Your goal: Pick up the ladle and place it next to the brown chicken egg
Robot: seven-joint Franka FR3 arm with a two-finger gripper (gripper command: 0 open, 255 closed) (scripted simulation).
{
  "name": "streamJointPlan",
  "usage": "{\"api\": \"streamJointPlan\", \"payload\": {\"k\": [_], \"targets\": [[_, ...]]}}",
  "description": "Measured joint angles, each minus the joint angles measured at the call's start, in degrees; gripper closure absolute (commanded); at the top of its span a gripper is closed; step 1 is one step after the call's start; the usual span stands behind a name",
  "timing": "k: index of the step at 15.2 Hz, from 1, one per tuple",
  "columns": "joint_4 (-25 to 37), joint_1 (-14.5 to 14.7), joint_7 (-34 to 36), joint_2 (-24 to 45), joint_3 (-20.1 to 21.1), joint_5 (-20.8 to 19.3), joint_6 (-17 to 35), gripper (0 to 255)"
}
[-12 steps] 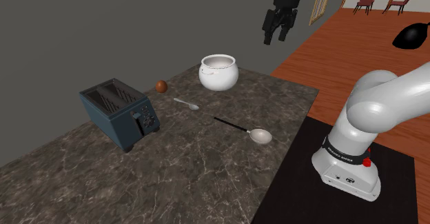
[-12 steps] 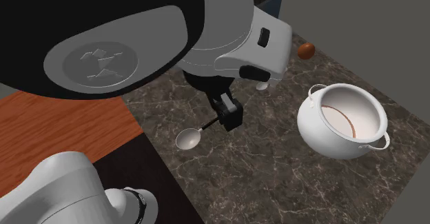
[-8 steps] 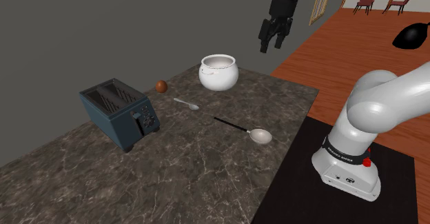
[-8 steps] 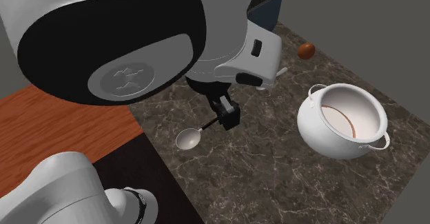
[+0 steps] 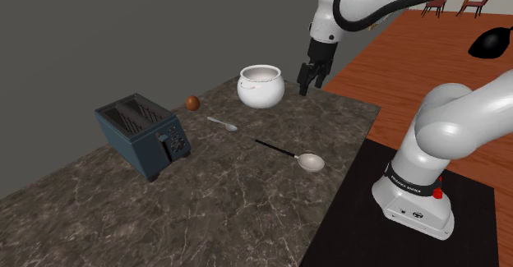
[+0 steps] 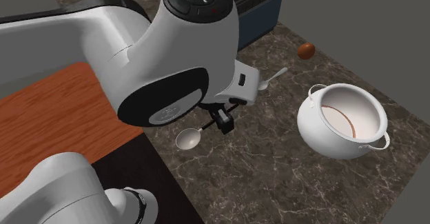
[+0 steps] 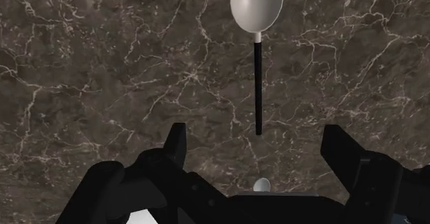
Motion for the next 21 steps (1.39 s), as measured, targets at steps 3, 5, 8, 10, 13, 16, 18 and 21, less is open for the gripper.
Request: {"api": "streamJointPlan", "payload": {"k": [3,5,8,10,13,16,18,21], "targets": [[-3.4,1.0,-0.7,3.5,0.6,0.8,7.1,0],[-5.5,2.0,-0.7,6.1,1.4,1.7,11.9,0],[-7.9,3.4,-1.1,11.1,2.3,2.9,19.5,0],[-8.9,4.2,-1.9,15.7,2.6,3.7,25.2,0],[-10.0,6.0,-2.6,22.8,3.4,5.4,33.6,0],[-9.5,7.8,-4.4,31.3,3.5,7.5,41.8,0],[-9.2,8.9,-4.9,35.1,3.8,8.8,45.4,0],[-8.8,9.8,-6.6,39.3,3.6,10.8,49.3,0]]}}
